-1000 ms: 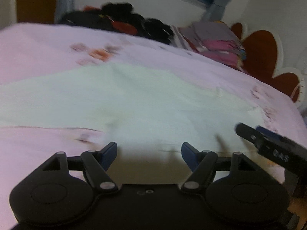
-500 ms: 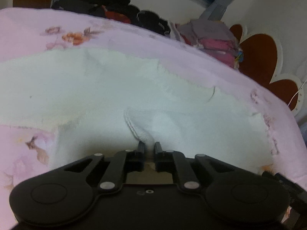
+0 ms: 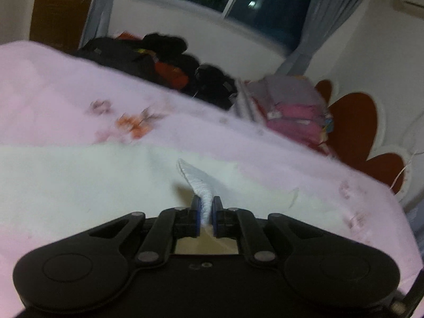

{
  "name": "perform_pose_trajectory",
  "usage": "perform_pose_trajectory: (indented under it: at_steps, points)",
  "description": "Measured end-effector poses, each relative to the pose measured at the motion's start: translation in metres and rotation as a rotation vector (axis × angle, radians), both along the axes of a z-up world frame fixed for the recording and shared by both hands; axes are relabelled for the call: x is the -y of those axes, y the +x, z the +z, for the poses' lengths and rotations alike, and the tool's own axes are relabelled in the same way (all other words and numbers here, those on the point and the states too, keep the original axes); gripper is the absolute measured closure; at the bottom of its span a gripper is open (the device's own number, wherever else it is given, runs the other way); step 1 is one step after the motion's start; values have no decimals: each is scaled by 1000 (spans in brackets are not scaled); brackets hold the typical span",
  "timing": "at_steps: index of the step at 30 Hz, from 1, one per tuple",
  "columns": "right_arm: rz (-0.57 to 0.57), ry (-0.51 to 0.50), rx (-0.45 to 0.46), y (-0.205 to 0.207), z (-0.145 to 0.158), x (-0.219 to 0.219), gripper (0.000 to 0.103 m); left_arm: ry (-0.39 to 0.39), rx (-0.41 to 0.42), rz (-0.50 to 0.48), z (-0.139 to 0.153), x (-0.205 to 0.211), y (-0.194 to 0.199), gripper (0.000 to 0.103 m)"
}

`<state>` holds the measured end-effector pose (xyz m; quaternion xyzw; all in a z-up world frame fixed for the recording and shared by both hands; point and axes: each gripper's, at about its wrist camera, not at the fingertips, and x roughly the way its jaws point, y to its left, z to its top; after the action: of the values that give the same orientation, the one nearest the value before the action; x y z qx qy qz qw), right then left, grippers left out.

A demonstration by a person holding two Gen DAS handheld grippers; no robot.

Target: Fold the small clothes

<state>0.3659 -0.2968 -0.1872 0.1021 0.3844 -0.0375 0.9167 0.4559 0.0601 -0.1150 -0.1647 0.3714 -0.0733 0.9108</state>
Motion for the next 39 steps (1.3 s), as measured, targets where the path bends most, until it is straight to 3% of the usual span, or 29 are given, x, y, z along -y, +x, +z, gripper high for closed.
perform_pose_trajectory:
  at_steps: [1, 7, 10, 12, 14, 16, 17, 22, 28, 29, 31, 35, 39]
  points:
    - [1, -4, -3, 2, -1, -1, 88, 14, -14, 2, -7, 0, 0, 95]
    - [-72, -2, -4, -9, -3, 13, 91, 83, -83, -18, -43, 7, 5, 94]
    - [-52, -15, -17, -12, 3, 11, 91, 152, -55, -11, -42, 10, 1, 79]
    - [-47, -7, -7, -19, 10, 13, 90, 181, -31, 12, -36, 3, -7, 75]
    - [-45, -17, 21, -27, 20, 15, 78, 194, 7, 35, -26, -3, -16, 69]
    - [-47, -27, 60, -30, 29, 17, 43, 201, 46, 32, -17, -2, -20, 65]
    - [-44, -28, 77, -29, 32, 16, 43, 204, 61, 19, -13, 2, -21, 64]
    - [-16, 34, 41, 11, 26, 14, 44, 202, 51, -60, -20, 31, -9, 59]
    - [-19, 47, -10, 60, 3, 17, 44, 219, -18, -62, -44, 39, 3, 59]
    - [-17, 51, -17, 66, -1, 18, 47, 223, -22, -64, -46, 38, 3, 59]
    - [-7, 49, -25, 73, -5, 17, 76, 219, -22, -62, -49, 36, 1, 58]
    - [13, -71, -18, 80, -12, 13, 80, 220, -28, -64, -45, 36, -1, 58]
    - [-11, -49, 35, 80, -1, 17, 80, 213, -30, -62, -41, 35, -4, 50]
